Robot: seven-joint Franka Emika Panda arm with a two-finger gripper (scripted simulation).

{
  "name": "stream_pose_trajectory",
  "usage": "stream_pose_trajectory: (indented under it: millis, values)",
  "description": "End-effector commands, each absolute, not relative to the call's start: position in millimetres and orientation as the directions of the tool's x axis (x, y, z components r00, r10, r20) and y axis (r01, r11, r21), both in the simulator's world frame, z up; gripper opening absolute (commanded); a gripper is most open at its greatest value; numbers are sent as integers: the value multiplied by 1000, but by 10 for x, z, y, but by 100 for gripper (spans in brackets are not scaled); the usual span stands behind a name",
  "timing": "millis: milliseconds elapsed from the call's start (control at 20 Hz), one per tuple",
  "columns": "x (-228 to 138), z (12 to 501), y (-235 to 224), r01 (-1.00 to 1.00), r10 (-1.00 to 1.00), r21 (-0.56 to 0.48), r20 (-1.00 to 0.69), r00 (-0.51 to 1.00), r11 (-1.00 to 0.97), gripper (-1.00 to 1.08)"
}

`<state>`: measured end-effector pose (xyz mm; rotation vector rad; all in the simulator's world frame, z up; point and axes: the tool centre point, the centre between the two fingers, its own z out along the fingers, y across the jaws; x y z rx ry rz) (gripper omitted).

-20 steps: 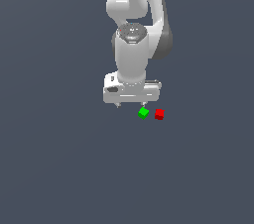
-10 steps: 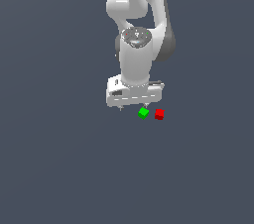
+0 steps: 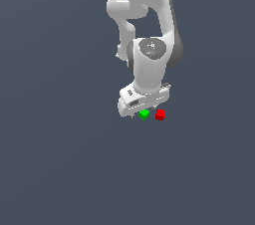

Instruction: Stack the red cube on top of the green cube.

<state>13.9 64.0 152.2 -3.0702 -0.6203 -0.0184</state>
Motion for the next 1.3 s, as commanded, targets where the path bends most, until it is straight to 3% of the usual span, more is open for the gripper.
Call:
stream_pose_trajectory:
  millis: [0,650,1250]
  values:
    - [131,1438,774,474,474,-6,13,881,-881,100]
    - [-138,987,1422,843,843,-2,7,538,-538,100]
    - [-432,729,1688,960,960,0,1,279,-279,100]
